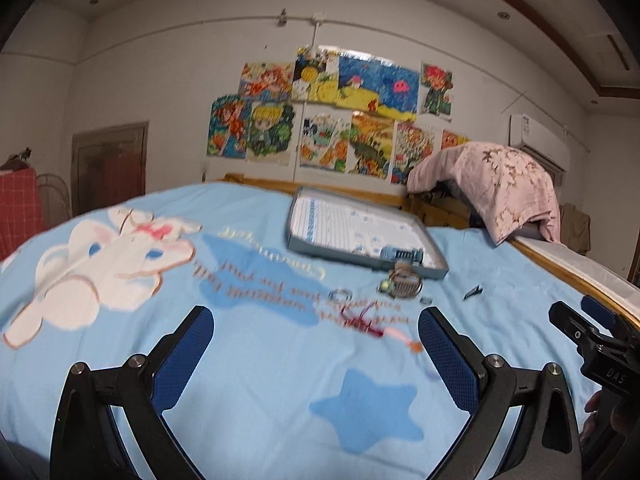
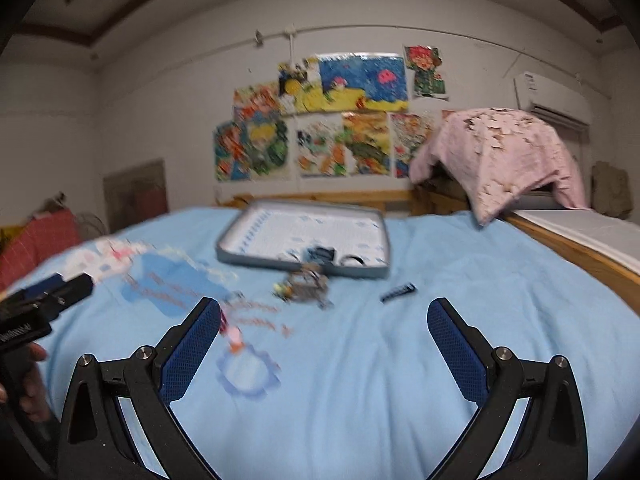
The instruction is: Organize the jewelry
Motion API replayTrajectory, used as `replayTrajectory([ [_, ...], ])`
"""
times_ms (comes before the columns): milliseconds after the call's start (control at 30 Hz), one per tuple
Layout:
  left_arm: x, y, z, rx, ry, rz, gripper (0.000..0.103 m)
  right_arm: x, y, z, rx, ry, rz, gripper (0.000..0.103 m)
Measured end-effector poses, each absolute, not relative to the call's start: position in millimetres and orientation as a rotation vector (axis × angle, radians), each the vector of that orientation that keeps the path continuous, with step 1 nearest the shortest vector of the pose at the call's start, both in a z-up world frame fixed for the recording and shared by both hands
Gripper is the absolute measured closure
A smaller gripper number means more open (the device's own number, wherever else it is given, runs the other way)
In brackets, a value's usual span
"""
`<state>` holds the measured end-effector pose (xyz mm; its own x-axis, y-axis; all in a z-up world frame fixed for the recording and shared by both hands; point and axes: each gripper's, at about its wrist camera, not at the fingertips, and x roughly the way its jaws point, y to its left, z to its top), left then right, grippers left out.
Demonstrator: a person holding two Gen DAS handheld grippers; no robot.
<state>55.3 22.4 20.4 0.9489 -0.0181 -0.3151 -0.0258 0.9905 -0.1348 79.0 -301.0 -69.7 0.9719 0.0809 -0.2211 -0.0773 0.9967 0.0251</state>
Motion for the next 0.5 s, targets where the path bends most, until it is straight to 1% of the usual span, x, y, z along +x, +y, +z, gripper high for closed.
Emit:
replayTrajectory([
  [133, 51.9, 27.5, 13.5, -0.157, 0.350, 0.022, 0.000, 69.7, -305.6, -74.8, 0.027, 0.260, 0.061, 0.002],
  [500, 55.5, 22.0, 10.0, -0.125, 0.372, 0.042, 0.000, 74.7, -306.9, -75.6, 0.047, 0.273, 0.072, 0.002],
])
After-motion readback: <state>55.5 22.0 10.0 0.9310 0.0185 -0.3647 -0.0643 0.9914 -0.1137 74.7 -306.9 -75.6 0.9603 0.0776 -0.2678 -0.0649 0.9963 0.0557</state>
